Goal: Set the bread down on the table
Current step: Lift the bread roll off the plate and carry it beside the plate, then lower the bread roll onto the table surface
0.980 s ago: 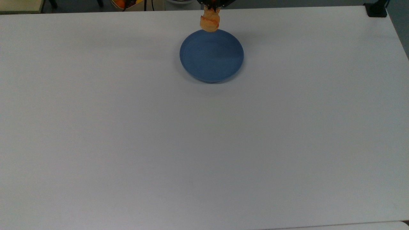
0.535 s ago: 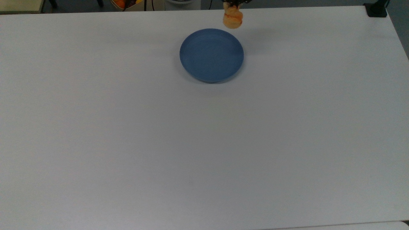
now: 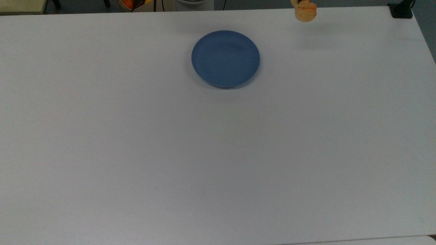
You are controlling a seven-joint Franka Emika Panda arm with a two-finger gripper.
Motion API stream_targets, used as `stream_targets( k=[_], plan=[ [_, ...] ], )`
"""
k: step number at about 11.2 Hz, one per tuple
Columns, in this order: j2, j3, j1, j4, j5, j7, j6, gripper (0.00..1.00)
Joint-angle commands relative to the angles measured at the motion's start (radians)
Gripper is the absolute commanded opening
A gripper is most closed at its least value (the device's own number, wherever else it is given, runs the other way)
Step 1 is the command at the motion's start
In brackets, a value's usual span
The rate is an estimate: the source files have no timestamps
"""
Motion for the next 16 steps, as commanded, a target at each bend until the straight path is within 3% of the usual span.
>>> stream_targets(
  k=[1,8,14,16],
  plan=[
    [0.042,0.070,0.006,-0.004,0.016,0.122,0.094,0.06],
    [0.118,0.086,0.021,-0.010,0.014,0.152,0.138,0.07],
    [0.248,0.086,0.058,-0.058,-0.004,0.152,0.276,0.07],
    [0.292,0.086,0.070,-0.058,-0.039,0.164,0.305,0.07]
  ],
)
